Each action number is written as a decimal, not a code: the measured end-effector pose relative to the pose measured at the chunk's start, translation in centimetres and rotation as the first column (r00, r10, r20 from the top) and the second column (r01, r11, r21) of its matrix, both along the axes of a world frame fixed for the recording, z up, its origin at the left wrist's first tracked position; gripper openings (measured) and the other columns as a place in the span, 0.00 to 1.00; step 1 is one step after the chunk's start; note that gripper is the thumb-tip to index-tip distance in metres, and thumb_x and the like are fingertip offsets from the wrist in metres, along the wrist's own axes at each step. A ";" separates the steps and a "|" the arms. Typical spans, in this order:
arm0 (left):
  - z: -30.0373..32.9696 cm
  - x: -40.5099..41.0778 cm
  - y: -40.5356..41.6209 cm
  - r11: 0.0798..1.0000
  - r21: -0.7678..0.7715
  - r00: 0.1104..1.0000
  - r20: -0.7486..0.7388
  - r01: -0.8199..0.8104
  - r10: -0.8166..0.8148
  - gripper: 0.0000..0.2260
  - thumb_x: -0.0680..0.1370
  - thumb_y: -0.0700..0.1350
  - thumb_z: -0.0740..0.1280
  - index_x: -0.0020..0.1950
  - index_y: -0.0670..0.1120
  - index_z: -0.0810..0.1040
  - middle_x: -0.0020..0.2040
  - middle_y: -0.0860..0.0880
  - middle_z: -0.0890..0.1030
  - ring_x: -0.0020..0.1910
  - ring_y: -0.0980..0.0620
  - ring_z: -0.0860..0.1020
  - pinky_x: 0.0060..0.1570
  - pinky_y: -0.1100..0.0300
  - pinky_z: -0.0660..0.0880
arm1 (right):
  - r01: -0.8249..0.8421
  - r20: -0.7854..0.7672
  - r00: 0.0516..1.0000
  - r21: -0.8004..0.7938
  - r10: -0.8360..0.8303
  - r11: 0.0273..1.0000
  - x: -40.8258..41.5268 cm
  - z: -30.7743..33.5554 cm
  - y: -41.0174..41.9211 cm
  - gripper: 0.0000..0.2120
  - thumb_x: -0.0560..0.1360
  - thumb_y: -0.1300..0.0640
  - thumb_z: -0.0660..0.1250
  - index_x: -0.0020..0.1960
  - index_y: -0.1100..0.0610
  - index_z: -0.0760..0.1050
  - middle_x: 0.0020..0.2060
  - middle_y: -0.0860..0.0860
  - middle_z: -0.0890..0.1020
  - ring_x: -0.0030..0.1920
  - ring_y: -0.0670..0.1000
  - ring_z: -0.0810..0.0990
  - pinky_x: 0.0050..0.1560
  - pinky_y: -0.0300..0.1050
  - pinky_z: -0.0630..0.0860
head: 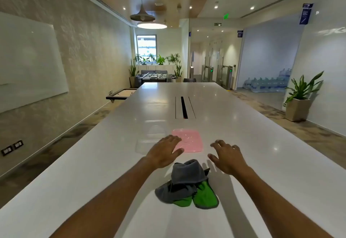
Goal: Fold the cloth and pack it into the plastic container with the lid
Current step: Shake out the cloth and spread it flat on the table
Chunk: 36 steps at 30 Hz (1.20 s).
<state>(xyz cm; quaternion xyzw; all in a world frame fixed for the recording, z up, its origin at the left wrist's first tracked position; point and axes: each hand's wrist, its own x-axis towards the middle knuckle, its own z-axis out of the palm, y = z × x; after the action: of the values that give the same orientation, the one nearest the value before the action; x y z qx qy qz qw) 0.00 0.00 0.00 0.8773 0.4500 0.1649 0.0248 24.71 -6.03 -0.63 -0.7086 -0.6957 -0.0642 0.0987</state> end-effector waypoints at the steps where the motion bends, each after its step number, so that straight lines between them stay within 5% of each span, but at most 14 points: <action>1: -0.4 0.1 -0.2 1.000 -0.016 1.000 0.002 0.013 -0.013 0.24 0.80 0.59 0.53 0.73 0.49 0.64 0.75 0.48 0.66 0.74 0.48 0.62 0.72 0.49 0.61 | 0.008 -0.012 1.000 -0.031 -0.009 0.999 0.0 -0.3 -0.3 0.24 0.79 0.41 0.54 0.72 0.49 0.63 0.73 0.51 0.65 0.67 0.55 0.72 0.68 0.57 0.63; 8: -2.8 1.2 -0.9 0.974 -0.216 0.997 -0.009 0.072 -0.076 0.20 0.81 0.57 0.54 0.59 0.45 0.77 0.59 0.45 0.78 0.58 0.49 0.74 0.60 0.51 0.71 | -0.025 -0.065 0.998 -0.147 0.016 0.989 0.7 -3.7 -0.6 0.20 0.80 0.49 0.55 0.71 0.49 0.65 0.72 0.50 0.68 0.65 0.53 0.74 0.65 0.53 0.67; 14: -4.6 1.7 -2.1 0.950 -0.304 0.997 0.015 0.073 -0.072 0.20 0.79 0.57 0.53 0.48 0.45 0.77 0.50 0.45 0.80 0.48 0.47 0.76 0.52 0.50 0.74 | -0.084 -0.121 0.991 -0.196 0.060 0.977 0.1 -5.2 -0.6 0.20 0.78 0.53 0.59 0.70 0.47 0.67 0.69 0.48 0.71 0.63 0.53 0.76 0.62 0.50 0.71; 25: -6.3 1.4 -2.0 0.899 -0.427 0.989 0.138 0.102 -0.046 0.18 0.78 0.57 0.57 0.55 0.47 0.79 0.52 0.47 0.82 0.49 0.49 0.79 0.54 0.50 0.76 | -0.059 -0.360 0.933 -0.097 0.020 0.994 -1.0 -6.4 0.2 0.11 0.74 0.59 0.62 0.52 0.51 0.80 0.51 0.51 0.84 0.49 0.54 0.80 0.46 0.43 0.74; 31: -4.6 1.9 -1.2 0.821 -0.539 0.928 0.371 0.188 0.032 0.12 0.72 0.54 0.68 0.51 0.51 0.82 0.48 0.52 0.83 0.48 0.55 0.80 0.49 0.63 0.76 | -0.037 -0.667 0.740 0.086 0.085 0.996 -2.1 -3.6 0.8 0.08 0.72 0.62 0.64 0.45 0.56 0.82 0.43 0.52 0.85 0.44 0.53 0.82 0.46 0.46 0.77; 36: -2.2 3.6 -1.0 0.841 -0.497 0.838 0.536 0.216 0.102 0.14 0.74 0.55 0.68 0.56 0.51 0.81 0.53 0.52 0.82 0.52 0.54 0.79 0.54 0.60 0.76 | -0.046 -0.867 0.464 0.182 0.182 0.982 -3.9 -0.1 1.1 0.09 0.73 0.64 0.64 0.41 0.57 0.82 0.38 0.53 0.85 0.42 0.52 0.83 0.48 0.50 0.81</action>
<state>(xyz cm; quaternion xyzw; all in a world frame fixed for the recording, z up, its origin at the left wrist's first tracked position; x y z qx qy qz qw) 3.61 -1.00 -2.21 0.7647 0.4246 0.2720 0.4012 20.82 -4.97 -0.68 -0.5844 -0.5857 0.2695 0.4927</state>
